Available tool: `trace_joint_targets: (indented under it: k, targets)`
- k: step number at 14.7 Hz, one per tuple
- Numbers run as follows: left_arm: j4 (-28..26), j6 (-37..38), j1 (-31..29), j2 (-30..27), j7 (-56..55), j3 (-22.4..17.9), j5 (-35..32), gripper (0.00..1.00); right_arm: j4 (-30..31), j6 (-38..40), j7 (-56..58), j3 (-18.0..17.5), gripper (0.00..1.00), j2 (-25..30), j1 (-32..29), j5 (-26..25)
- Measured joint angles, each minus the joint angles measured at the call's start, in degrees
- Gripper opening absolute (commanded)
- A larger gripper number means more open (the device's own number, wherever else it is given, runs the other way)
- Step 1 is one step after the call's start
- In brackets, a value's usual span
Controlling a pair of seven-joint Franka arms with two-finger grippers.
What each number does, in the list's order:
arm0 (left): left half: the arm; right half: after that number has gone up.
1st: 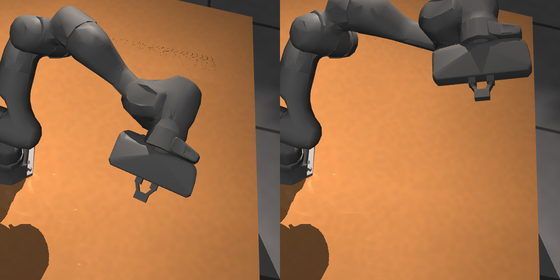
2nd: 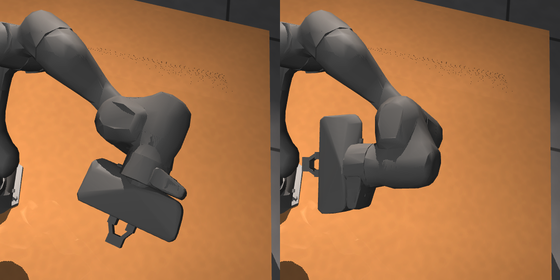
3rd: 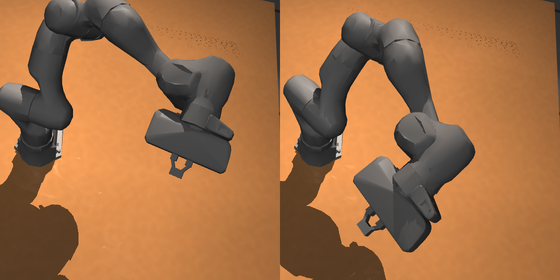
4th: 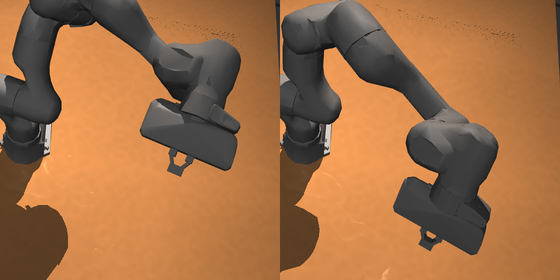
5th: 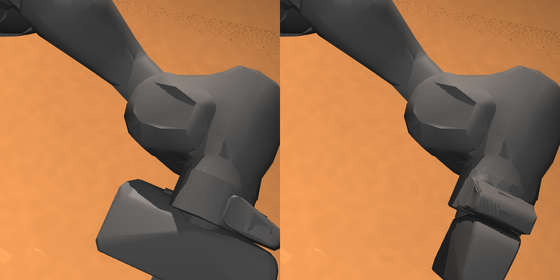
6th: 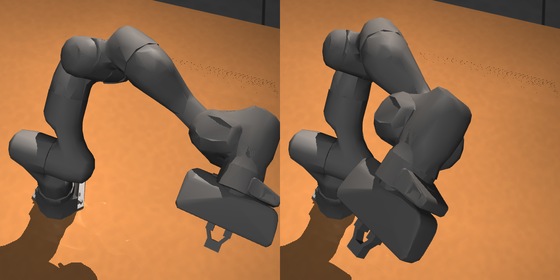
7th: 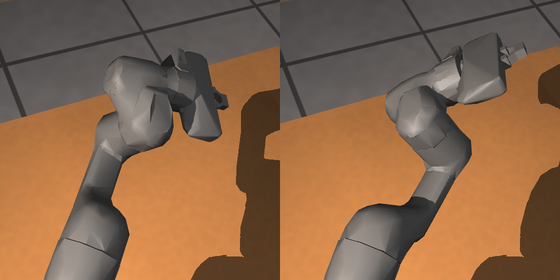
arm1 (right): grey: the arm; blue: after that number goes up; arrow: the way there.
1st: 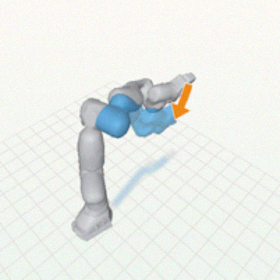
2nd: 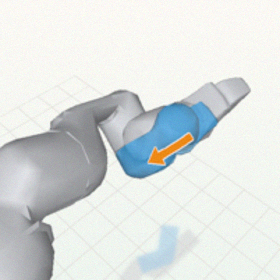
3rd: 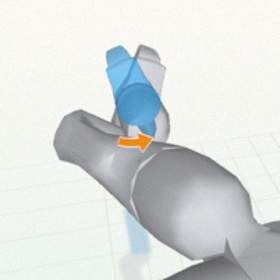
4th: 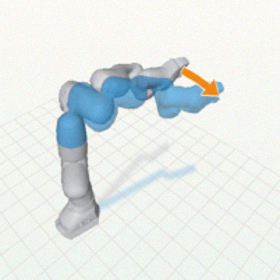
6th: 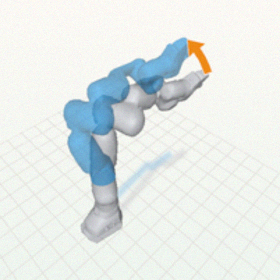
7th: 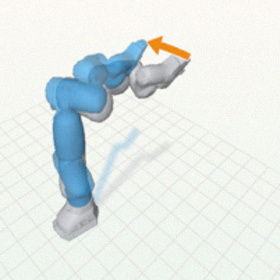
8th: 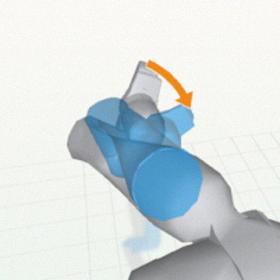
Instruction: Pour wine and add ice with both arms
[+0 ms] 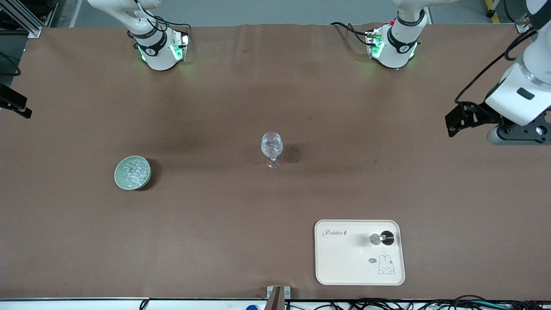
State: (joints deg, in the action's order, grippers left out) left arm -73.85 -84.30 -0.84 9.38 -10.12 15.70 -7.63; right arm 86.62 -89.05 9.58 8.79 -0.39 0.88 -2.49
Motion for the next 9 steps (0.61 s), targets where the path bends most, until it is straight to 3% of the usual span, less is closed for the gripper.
trace_joint_targets:
  k: [3, 9]
  targets:
    - [-6.4, 0.1, 3.9, -5.9, 0.0, -6.2, 3.2, 1.00, 0.0, -0.4, 0.0, -0.1, 1.00, -0.2, 0.0, 1.2]
    - [-19.2, -1.0, 4.3, -16.8, 2.1, -10.3, 6.7, 1.00, -0.1, 1.1, -3.9, -0.1, 1.00, -0.2, 0.0, 2.6]
